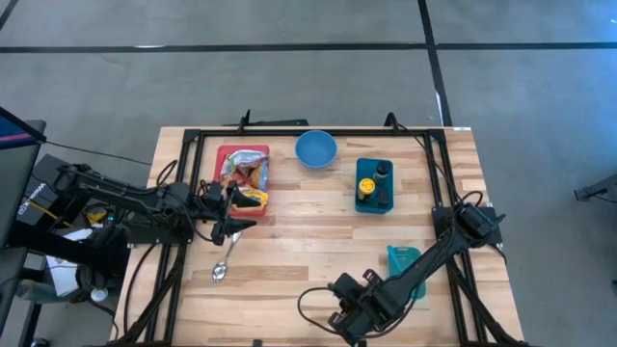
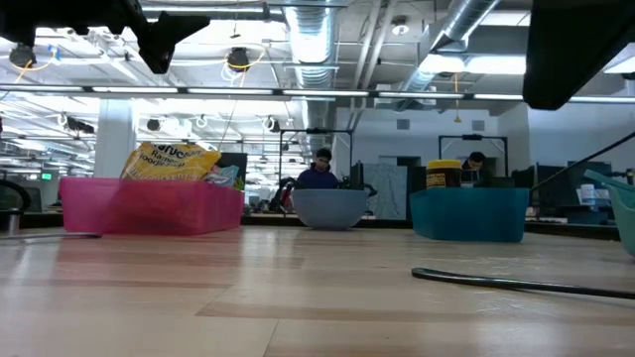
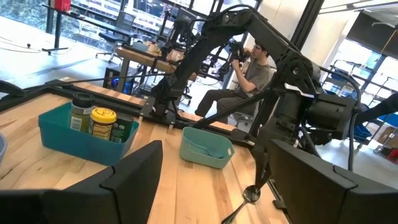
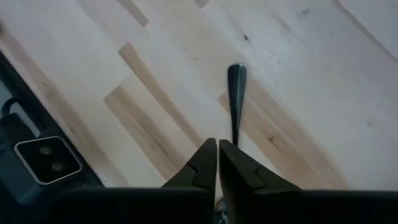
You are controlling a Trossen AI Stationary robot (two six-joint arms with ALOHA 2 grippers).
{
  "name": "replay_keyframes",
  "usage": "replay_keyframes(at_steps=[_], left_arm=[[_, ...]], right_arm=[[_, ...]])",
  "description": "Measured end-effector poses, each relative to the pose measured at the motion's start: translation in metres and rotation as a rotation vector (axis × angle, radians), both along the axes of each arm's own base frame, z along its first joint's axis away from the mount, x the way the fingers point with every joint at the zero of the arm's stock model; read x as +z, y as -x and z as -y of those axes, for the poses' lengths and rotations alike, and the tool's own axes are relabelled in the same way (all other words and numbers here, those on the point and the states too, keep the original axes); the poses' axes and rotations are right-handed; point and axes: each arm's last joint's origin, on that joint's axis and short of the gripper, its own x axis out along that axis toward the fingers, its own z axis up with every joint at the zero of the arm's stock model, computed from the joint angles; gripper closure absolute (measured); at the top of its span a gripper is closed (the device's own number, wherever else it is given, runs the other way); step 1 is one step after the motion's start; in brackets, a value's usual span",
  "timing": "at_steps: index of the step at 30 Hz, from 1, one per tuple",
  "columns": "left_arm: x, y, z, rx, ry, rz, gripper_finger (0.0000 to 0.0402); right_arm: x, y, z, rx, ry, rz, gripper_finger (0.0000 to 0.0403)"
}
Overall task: Pick & Place Food Item
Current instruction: Put the black spoon into the green bin
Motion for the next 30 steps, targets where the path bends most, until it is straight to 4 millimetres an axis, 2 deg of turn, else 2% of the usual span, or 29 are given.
replay_keyframes(at_steps=[12,22,30], left_arm=[[0.001,0.000,0.000,0.000,0.002,0.009,0.0115],[0.001,0.000,0.000,0.000,0.001,0.009,0.0115],[0.001,0.000,0.000,0.000,0.002,0.009,0.0115]], right_arm=[[0.000,0.007,-0.009,-0.031,-0.029,0.007,0.0402],[0.002,0.000,-0.012,0.010,-0.062,0.061,0.0402],[0.025,-0.008,-0.015,0.077,-0.036,0.130,0.0403]])
